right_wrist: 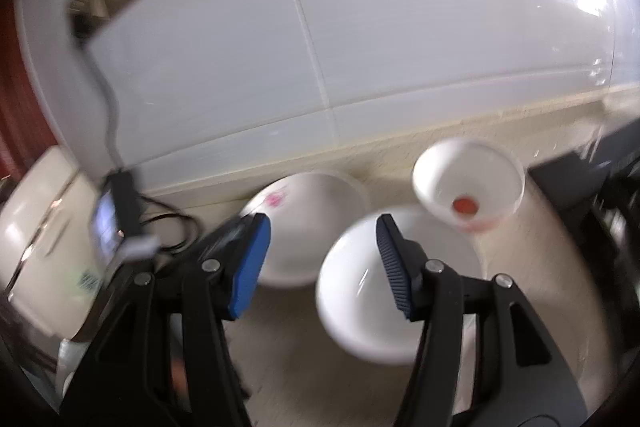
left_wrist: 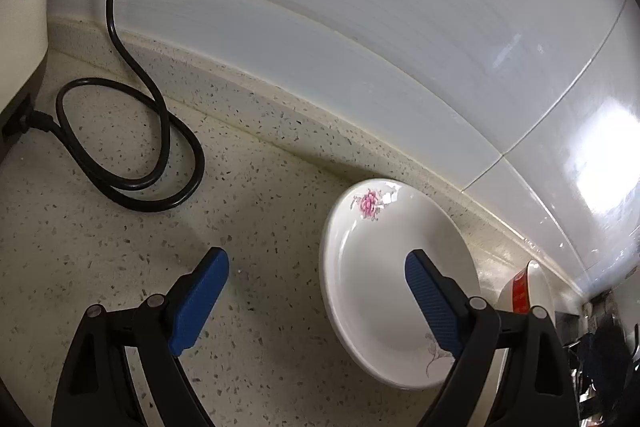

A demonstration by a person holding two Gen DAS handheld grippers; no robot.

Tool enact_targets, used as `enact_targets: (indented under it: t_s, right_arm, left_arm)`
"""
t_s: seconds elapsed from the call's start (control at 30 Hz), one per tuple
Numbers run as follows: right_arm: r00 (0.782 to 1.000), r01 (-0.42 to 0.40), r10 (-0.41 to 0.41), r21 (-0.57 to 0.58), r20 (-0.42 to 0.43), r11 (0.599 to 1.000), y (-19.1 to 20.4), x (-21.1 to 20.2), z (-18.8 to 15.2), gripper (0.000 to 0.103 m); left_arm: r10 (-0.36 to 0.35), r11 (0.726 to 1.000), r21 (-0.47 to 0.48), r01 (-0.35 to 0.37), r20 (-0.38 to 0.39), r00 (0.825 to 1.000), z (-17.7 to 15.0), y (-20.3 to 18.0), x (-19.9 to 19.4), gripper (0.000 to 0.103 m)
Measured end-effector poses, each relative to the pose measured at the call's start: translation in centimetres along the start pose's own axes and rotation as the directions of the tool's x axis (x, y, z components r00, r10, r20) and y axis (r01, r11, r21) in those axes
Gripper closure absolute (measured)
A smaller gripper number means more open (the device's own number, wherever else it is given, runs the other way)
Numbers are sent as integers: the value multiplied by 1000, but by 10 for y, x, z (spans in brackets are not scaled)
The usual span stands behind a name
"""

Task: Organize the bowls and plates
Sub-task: 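Move both tools back toward the dishes along the wall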

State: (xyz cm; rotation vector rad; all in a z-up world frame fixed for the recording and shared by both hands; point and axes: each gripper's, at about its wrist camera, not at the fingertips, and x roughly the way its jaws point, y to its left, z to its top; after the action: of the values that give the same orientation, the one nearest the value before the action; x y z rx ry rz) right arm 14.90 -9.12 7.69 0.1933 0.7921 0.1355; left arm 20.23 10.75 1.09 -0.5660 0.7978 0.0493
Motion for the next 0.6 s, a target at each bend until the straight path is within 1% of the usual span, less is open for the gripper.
enact_targets:
  t_s: [0.03,0.1,0.13,0.17,0.23,0.3,0.33,0.4,0.43,0.5,0.6]
  right_arm:
    - [998,17,-18,-2,-59,1000,2,14,19,43]
    - [987,18,-20,-14,-157,1000,8,36,41,39]
    - [973,15,-22,-30,-230,999,10,54,54,36]
    - [962,20,-27,-30,-270,999,10,64,59,36]
    - [933,35,-37,-13,-357,999,0,88,65,36]
    - [917,51,-58,-28,-395,998,-6,101,65,36]
    - [906,54,-60,-26,-419,998,-11,111,66,37]
    - [895,24,-22,-3,-446,1000,-16,120,65,46]
    - [886,21,-22,-8,-462,1000,-16,125,65,51]
    - [878,18,-37,-45,-477,999,-12,133,64,52]
    - [863,35,-75,-89,-500,995,-10,141,65,52]
  left_arm:
    - [-6,1000,1,6,-3,1000,1,1,1,12]
    - [-6,1000,8,6,-5,1000,2,1,0,12]
    - [-1,1000,9,1,-7,1000,3,1,0,12]
    - [-3,1000,11,3,-10,1000,5,0,0,12]
    - [-10,1000,18,10,-16,1000,7,-1,0,12]
    - [4,999,32,-3,-22,1000,8,-6,4,12]
    - [8,999,45,-7,-38,999,7,-9,7,12]
    - [26,998,65,-22,-62,998,7,-13,12,12]
    - [36,997,74,-31,-61,998,7,-14,12,12]
    - [55,995,90,-49,-66,996,6,-16,12,12]
    - [48,997,61,-45,-52,997,7,-13,11,12]
